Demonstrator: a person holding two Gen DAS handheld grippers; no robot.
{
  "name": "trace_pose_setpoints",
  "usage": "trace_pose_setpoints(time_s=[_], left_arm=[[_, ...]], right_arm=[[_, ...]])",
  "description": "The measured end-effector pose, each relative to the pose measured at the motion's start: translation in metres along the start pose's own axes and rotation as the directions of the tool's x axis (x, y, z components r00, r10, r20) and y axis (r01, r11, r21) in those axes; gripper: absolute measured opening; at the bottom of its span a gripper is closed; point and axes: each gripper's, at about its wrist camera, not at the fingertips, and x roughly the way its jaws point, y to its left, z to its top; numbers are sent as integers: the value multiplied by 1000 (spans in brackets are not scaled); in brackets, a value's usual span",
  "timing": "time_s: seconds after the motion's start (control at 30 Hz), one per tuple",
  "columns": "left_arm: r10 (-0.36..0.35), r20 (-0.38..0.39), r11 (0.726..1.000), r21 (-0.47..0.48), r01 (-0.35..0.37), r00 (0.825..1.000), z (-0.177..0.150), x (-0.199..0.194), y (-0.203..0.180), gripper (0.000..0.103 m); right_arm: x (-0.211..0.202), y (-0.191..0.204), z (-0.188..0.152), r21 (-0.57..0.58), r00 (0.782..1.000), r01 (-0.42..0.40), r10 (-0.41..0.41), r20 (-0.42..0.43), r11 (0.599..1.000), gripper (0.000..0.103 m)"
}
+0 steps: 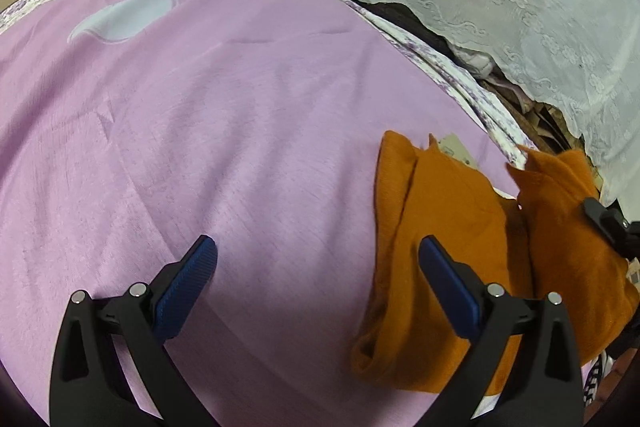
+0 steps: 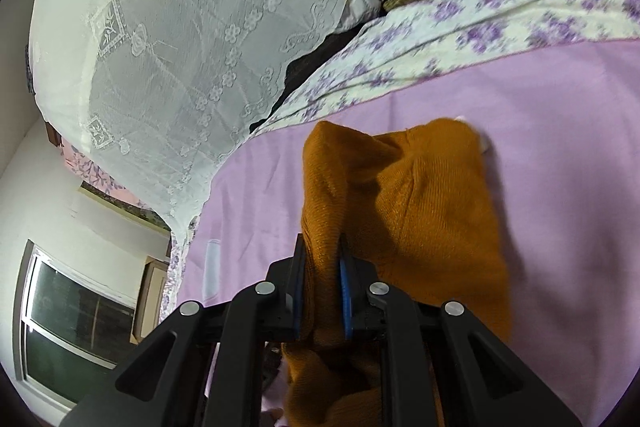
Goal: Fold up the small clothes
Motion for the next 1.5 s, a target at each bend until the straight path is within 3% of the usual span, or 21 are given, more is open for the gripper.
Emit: trace_pose_setpoints(time_s=[0.17,0.3,0.37,0.57,0.87,1.07,1.17,1.37,1.43,1.5], left_arm=[[24,6,1000,17,-24,1000,3,3,-1,99],[30,8,999,-25,-30,1000,9,6,10,99],[6,1,998,-65,-6,1000,13,7,19,99],[9,17,998,-68,-8,1000,14,4,21,98],[1,51,993,-117,5,999,23,-6,34,98],[22,86,992,-128,-11,996,26,-18,38,98],[20,120,996,-90,-9,993,25,-28,31,98],[28,161,997,66,-39,987,12,-38,-4,99],[83,149,988,121,-101,985,6,-30,-14,99],[199,106,963,163,-215,974,4,-10,-18,99]], right_arm=[[33,19,-11,-1,999,-24,24,-27,1000,15],[57,37,-23,-24,998,-43,41,-48,999,14],[70,41,-29,-33,998,-30,27,-64,999,14],[99,30,-40,-33,992,9,-13,-125,999,16],[81,39,-44,-77,989,-46,35,-142,996,33],[38,48,-49,-263,999,15,-27,-43,965,35],[15,47,-58,-377,993,115,-105,47,919,35],[-4,24,-69,-447,980,198,-189,65,872,34],[-3,13,-74,-459,977,205,-207,47,865,33],[4,9,-80,-500,969,232,-244,43,834,32]])
